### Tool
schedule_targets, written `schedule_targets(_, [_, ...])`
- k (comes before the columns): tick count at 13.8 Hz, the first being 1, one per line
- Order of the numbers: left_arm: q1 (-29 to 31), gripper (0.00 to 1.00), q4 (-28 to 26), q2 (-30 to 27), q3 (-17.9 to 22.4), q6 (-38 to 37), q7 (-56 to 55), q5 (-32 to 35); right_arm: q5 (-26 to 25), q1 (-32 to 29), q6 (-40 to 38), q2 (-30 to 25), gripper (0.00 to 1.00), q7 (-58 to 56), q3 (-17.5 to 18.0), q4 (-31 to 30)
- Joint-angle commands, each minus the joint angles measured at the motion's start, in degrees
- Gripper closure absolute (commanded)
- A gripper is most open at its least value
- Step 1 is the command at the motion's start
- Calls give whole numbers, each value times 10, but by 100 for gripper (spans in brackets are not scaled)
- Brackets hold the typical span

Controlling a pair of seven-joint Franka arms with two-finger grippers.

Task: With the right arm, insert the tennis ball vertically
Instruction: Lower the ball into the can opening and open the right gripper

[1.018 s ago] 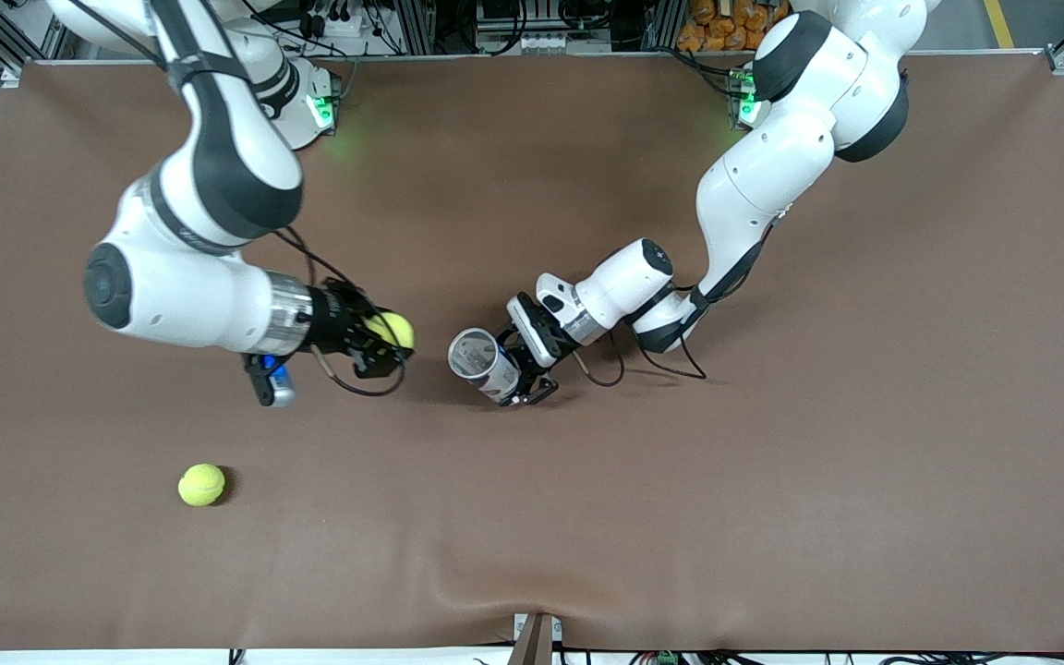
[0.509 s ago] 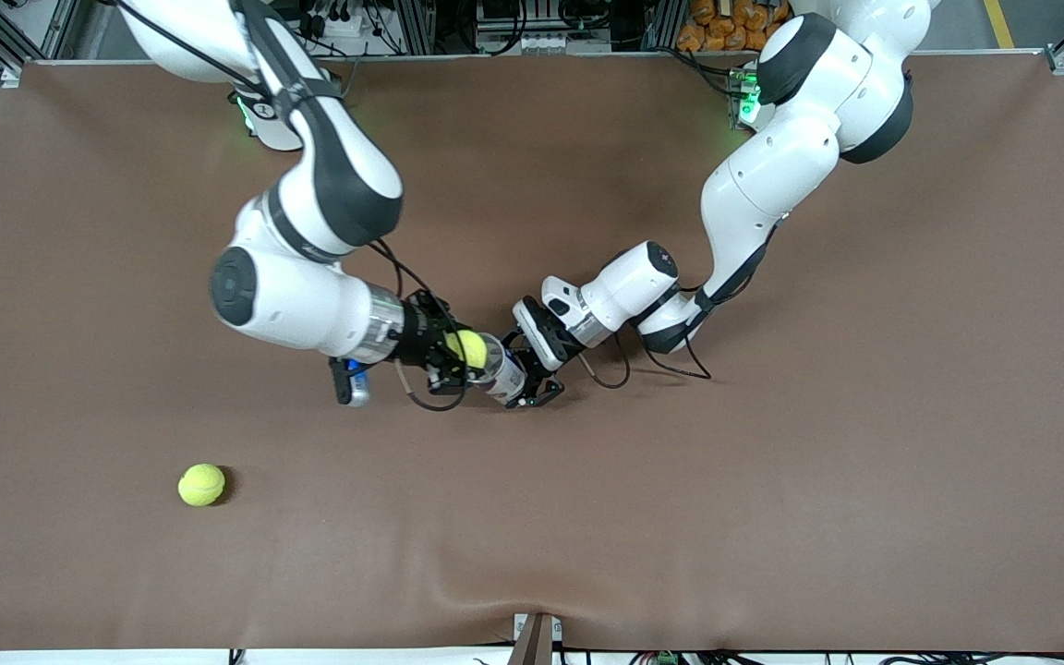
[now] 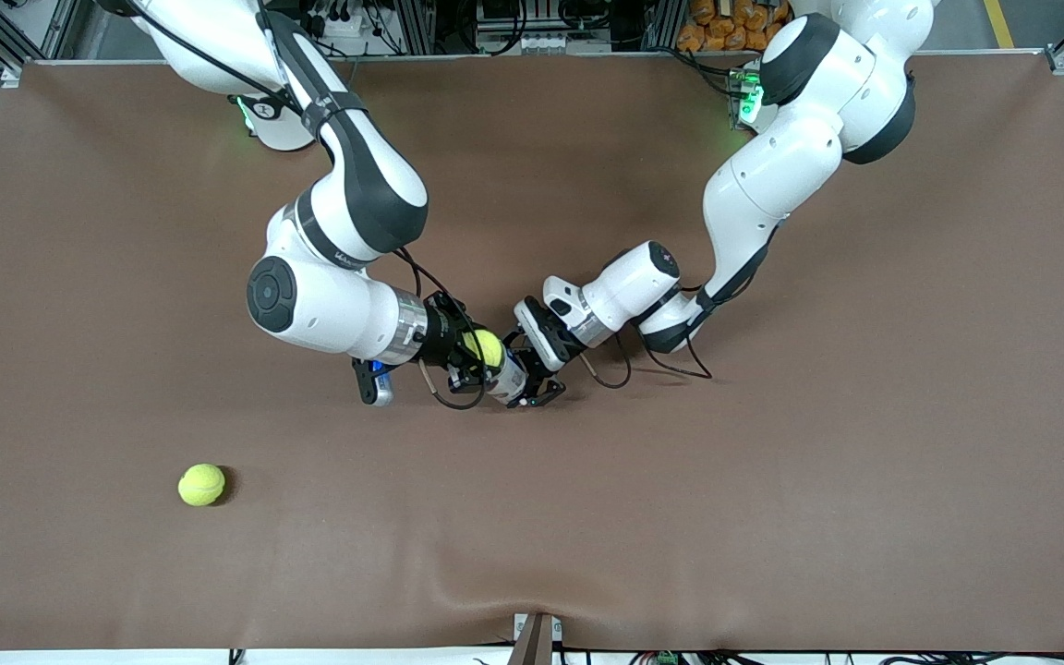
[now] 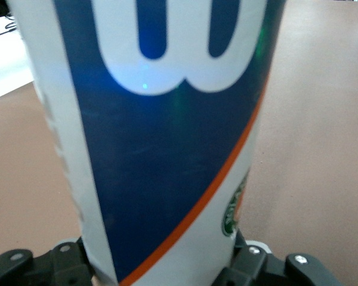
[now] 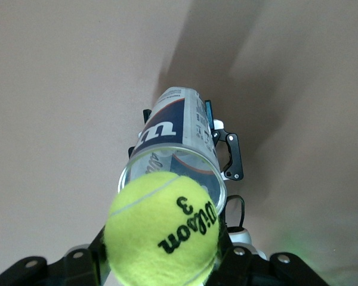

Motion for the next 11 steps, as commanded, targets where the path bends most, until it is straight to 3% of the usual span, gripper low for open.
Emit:
schedule_targets(1, [24,20,-10,0,-18,5,0,25,2,6,-8,7,0,9,-7,17])
schedule_targets(7, [29,20,-13,0,-24,5,0,28,-16,-6,-19,0,0,7,-10,17])
schedule_targets(11, [29,20,-14,-1,-25,5,0,28,-166,-47,-156,-20,0,-81,-11,18])
